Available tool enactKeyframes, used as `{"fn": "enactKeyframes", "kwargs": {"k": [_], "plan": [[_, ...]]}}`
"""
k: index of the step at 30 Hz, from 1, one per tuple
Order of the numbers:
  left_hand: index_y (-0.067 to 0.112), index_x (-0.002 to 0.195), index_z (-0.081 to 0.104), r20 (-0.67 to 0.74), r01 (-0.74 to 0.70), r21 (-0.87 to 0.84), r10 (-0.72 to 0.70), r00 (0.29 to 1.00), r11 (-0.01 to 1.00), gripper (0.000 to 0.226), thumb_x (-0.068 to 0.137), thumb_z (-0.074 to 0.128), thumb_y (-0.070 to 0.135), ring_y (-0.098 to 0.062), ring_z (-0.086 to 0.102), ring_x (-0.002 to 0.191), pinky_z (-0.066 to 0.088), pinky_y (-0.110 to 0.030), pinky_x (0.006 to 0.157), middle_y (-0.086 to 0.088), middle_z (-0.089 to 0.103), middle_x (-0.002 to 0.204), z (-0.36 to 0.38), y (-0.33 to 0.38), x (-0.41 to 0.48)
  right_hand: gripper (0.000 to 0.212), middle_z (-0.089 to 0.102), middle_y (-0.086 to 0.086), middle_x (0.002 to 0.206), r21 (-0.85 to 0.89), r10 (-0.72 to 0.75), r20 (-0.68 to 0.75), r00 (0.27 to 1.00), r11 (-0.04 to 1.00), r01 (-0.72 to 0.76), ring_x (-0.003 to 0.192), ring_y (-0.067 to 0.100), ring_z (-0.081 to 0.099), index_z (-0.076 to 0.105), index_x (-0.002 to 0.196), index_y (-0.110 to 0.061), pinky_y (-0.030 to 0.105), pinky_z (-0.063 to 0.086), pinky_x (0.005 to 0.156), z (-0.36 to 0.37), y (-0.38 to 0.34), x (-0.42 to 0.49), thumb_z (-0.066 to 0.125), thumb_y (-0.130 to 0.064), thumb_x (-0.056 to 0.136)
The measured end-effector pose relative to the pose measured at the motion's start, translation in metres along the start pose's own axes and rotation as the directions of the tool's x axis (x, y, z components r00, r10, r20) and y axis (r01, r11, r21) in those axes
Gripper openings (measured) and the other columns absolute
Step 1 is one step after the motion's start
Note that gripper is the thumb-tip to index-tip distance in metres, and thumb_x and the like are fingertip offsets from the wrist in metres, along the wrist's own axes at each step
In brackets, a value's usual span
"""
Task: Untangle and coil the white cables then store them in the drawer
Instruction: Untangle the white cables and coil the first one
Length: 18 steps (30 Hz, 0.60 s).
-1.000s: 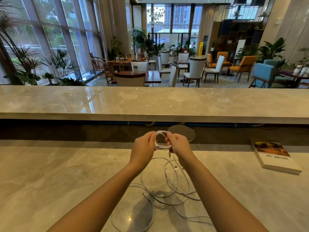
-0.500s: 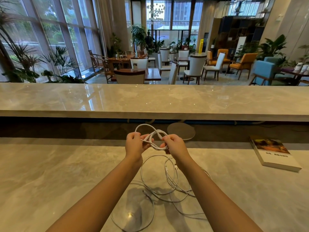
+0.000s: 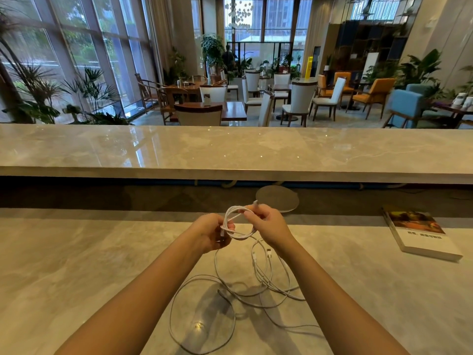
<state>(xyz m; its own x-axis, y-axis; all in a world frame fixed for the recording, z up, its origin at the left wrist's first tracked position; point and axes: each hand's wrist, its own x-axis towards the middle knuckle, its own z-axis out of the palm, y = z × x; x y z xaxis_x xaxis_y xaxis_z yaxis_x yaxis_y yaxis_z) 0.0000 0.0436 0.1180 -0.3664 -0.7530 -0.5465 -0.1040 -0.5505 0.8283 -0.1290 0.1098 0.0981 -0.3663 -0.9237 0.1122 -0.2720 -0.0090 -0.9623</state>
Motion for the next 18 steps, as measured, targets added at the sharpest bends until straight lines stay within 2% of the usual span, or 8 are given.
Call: {"fn": "enactKeyframes", "kwargs": {"k": [5, 7, 9, 12, 15, 18], "plan": [[0.004, 0.100, 0.068, 0.141, -0.129, 0.077, 0.117, 0.983, 0.989, 0.021, 0.094, 0.051, 0.015, -0.012, 0.054, 0.060, 0.046, -0.027, 0.063, -0.002, 0.060, 0.061, 0.001, 0.001, -0.004, 0.027, 0.057, -0.004, 0.105, -0.226, -0.100, -0.138, 0.985, 0.972, 0.067, 0.093, 0.008, 0.054, 0.063, 0.117, -0.018, 0.020, 0.046, 0.079, 0.001, 0.006, 0.007, 0.054, -0.023, 0.092], [0.007, 0.098, 0.068, 0.185, -0.169, 0.100, 0.149, 0.971, 0.980, 0.035, 0.098, 0.042, 0.030, -0.011, 0.054, 0.060, 0.045, -0.027, 0.066, -0.001, 0.061, 0.062, 0.001, 0.002, -0.004, 0.025, 0.063, -0.002, 0.098, -0.269, -0.098, -0.135, 0.986, 0.961, 0.058, 0.088, 0.010, 0.057, 0.065, 0.113, -0.016, 0.025, 0.049, 0.076, 0.000, 0.007, 0.008, 0.053, -0.026, 0.093], [0.010, 0.095, 0.067, 0.215, -0.223, 0.163, 0.186, 0.959, 0.961, 0.040, 0.097, 0.040, 0.040, -0.012, 0.053, 0.064, 0.043, -0.028, 0.068, -0.001, 0.061, 0.068, 0.001, 0.002, -0.004, 0.023, 0.065, 0.001, 0.082, -0.276, -0.065, -0.122, 0.990, 0.961, 0.029, 0.076, 0.014, 0.059, 0.067, 0.101, -0.014, 0.030, 0.048, 0.068, -0.001, 0.008, 0.007, 0.052, -0.029, 0.093], [0.009, 0.096, 0.066, 0.228, -0.322, 0.307, 0.259, 0.939, 0.895, 0.027, 0.095, 0.050, 0.030, -0.013, 0.052, 0.070, 0.042, -0.027, 0.067, -0.003, 0.059, 0.076, -0.001, 0.000, -0.004, 0.027, 0.061, -0.002, 0.072, -0.299, 0.005, -0.109, 0.994, 0.953, -0.037, 0.067, 0.012, 0.057, 0.065, 0.096, -0.015, 0.025, 0.044, 0.059, -0.003, 0.007, 0.006, 0.051, -0.038, 0.093], [0.011, 0.087, 0.066, 0.205, -0.345, 0.288, 0.294, 0.934, 0.894, 0.023, 0.096, 0.048, 0.022, -0.011, 0.051, 0.066, 0.041, -0.025, 0.065, -0.001, 0.058, 0.071, -0.001, -0.001, -0.005, 0.030, 0.063, 0.001, 0.067, -0.283, 0.118, -0.063, 0.991, 0.950, -0.131, 0.057, 0.010, 0.059, 0.065, 0.092, -0.014, 0.024, 0.045, 0.054, -0.001, 0.001, 0.004, 0.048, -0.040, 0.093], [0.012, 0.085, 0.066, 0.175, -0.339, 0.271, 0.301, 0.938, 0.901, 0.022, 0.096, 0.048, 0.021, -0.011, 0.051, 0.066, 0.040, -0.025, 0.064, -0.001, 0.059, 0.069, 0.000, -0.003, -0.005, 0.031, 0.062, 0.003, 0.059, -0.261, 0.261, -0.034, 0.965, 0.929, -0.261, 0.051, 0.011, 0.055, 0.066, 0.078, -0.018, 0.022, 0.042, 0.048, -0.001, -0.008, 0.005, 0.048, -0.039, 0.092]]}}
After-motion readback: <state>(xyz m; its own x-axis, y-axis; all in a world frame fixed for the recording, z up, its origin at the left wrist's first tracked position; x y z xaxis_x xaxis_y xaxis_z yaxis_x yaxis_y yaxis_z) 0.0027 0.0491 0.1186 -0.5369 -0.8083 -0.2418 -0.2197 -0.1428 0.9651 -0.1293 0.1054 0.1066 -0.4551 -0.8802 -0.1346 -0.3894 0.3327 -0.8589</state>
